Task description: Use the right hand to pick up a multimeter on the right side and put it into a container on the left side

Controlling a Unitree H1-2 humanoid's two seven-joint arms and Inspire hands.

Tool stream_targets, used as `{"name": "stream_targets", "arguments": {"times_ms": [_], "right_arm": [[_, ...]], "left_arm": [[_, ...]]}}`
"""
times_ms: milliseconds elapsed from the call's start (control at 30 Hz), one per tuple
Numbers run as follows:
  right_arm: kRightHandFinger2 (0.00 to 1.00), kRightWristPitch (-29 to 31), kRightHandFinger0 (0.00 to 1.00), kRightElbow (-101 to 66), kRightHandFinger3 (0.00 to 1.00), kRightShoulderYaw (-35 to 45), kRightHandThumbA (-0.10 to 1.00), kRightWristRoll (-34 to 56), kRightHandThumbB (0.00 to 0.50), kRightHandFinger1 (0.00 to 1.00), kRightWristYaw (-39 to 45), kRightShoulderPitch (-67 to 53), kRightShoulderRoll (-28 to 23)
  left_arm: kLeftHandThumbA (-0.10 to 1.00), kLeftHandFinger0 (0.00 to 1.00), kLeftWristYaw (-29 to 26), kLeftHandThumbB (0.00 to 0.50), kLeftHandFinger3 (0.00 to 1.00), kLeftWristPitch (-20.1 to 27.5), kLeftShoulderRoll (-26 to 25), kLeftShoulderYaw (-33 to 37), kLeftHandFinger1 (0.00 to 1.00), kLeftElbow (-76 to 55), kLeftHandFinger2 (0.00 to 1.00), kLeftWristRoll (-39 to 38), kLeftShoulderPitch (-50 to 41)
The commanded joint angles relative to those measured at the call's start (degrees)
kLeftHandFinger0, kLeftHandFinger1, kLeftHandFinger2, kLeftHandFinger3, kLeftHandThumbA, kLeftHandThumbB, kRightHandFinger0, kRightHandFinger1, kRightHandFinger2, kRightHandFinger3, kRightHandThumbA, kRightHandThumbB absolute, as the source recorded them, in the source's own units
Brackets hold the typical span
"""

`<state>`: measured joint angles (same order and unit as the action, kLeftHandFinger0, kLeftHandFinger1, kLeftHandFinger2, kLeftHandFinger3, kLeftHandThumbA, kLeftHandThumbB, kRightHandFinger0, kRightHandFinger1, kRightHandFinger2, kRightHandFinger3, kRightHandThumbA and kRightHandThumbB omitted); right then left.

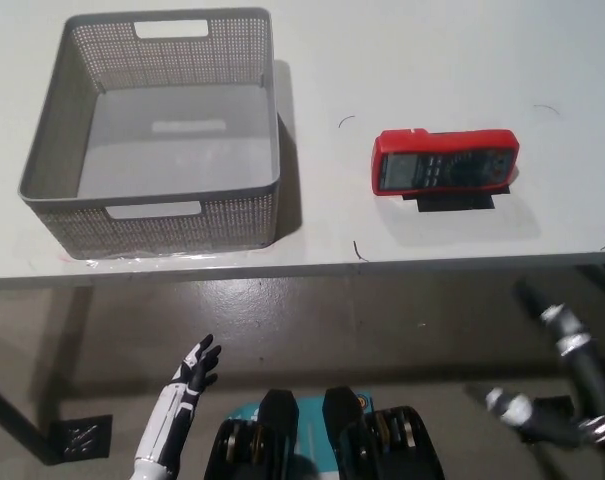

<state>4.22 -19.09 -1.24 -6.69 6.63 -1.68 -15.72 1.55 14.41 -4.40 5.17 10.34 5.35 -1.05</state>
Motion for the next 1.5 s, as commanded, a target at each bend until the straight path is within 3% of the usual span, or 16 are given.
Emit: {"name": "stream_targets", "arguments": {"times_ms": [0,67,167,300,367,500,567,633,667,733,767,967,1033,1300,1400,1467], "right_arm": [[1.0,-10.4,1.0,-8.7,1.0,3.64,1.0,-3.4,0.377,1.0,3.72,8.04,-7.68],[1.0,-14.42,1.0,-10.13,1.0,3.56,1.0,-3.84,0.378,1.0,5.26,12.26,-10.42],[1.0,-20.79,1.0,-9.45,1.0,1.25,1.0,-6.31,0.33,1.0,9.08,22.31,-14.94],[1.0,-26.92,1.0,-4.9,1.0,-3.1,1.0,-7.72,0.314,1.0,15.28,33.66,-19.93],[1.0,-27.12,1.0,0.66,1.0,-5.84,1.0,-6.6,0.298,1.0,18.13,39.45,-21.01],[1.0,-30.72,1.0,9.87,1.0,-12.07,1.0,-7.98,0.371,1.0,23.28,49.46,-21.66],[1.0,-31.14,1.0,14.48,1.0,-14.66,1.0,-9.6,0.383,1.0,25.87,53.64,-21.44],[1.0,-31.14,1.0,19.79,1.0,-17.37,1.0,-10.43,0.383,1.0,27.57,57.45,-21.01],[1.0,-30.49,1.0,23.88,1.0,-19.54,1.0,-10.9,0.38,1.0,27.99,59.81,-20.21],[1.0,-29.29,1.0,28.92,1.0,-20.8,1.0,-10.42,0.397,1.0,27.96,61.82,-18.9],[1.0,-28.92,1.0,33.12,1.0,-22.43,1.0,-11.13,0.388,1.0,27.87,63.81,-17.69],[1.0,-28.12,1.0,43.95,1.0,-29.1,1.0,-14.35,0.371,1.0,28.71,69.25,-14.08],[1.0,-27.25,1.0,48.62,1.0,-31.91,1.0,-16.47,0.413,1.0,28.32,71.63,-12.35],[1.0,-23.63,1.0,64.63,1.0,-33.65,1.0,-17.55,0.428,1.0,26.2,76.82,-5.86],[1.0,-23.75,1.0,70.01,1.0,-33.8,1.0,-18.08,0.431,1.0,26.11,78.69,-3.49],[1.0,-22.33,1.0,72.34,1.0,-34.79,1.0,-18.82,0.408,1.0,26.74,79.53,-2.51]], "left_arm": [[1.0,1.0,0.4,0.402,1.0,3.14,-0.23,0.3,1.0,0.46,1.0,0.33,0.56],[1.0,1.0,0.25,0.392,1.0,3.25,-0.04,0.42,1.0,0.57,1.0,0.4,-0.05],[1.0,1.0,0.31,0.392,1.0,3.08,-0.12,0.28,1.0,1.05,1.0,0.11,0.8],[1.0,1.0,0.31,0.43,1.0,2.71,-0.12,0.35,1.0,1.11,1.0,0.15,0.39],[1.0,1.0,0.49,0.376,1.0,3.25,-0.28,0.48,1.0,1.28,1.0,0.14,0.29],[1.0,1.0,0.52,0.376,1.0,3.46,-0.3,0.65,1.0,1.7,1.0,0.26,0.42],[1.0,1.0,0.48,0.389,1.0,3.34,-0.58,0.55,1.0,1.95,1.0,0.46,1.21],[1.0,1.0,0.57,0.395,1.0,3.14,-0.57,0.57,1.0,2.05,1.0,0.32,1.54],[1.0,1.0,0.63,0.429,1.0,3.0,-0.41,0.61,1.0,2.05,1.0,0.12,1.2],[1.0,1.0,0.62,0.416,1.0,2.6,-0.44,0.71,1.0,1.95,1.0,0.31,0.93],[1.0,1.0,0.44,0.392,1.0,3.22,-0.45,0.66,1.0,2.16,1.0,0.38,0.75],[1.0,1.0,0.33,0.372,1.0,3.64,-0.63,1.09,1.0,2.16,1.0,1.08,-0.01],[1.0,1.0,0.03,0.392,1.0,3.74,-0.8,1.29,1.0,2.42,1.0,1.76,0.09],[1.0,1.0,0.48,0.385,1.0,4.33,-0.76,1.26,1.0,3.07,1.0,1.09,0.75],[1.0,1.0,0.1,0.417,1.0,4.24,-0.67,1.27,1.0,3.11,1.0,1.63,0.94],[1.0,1.0,0.28,0.415,1.0,3.84,-0.6,1.31,1.0,2.41,1.0,1.46,0.7]]}}
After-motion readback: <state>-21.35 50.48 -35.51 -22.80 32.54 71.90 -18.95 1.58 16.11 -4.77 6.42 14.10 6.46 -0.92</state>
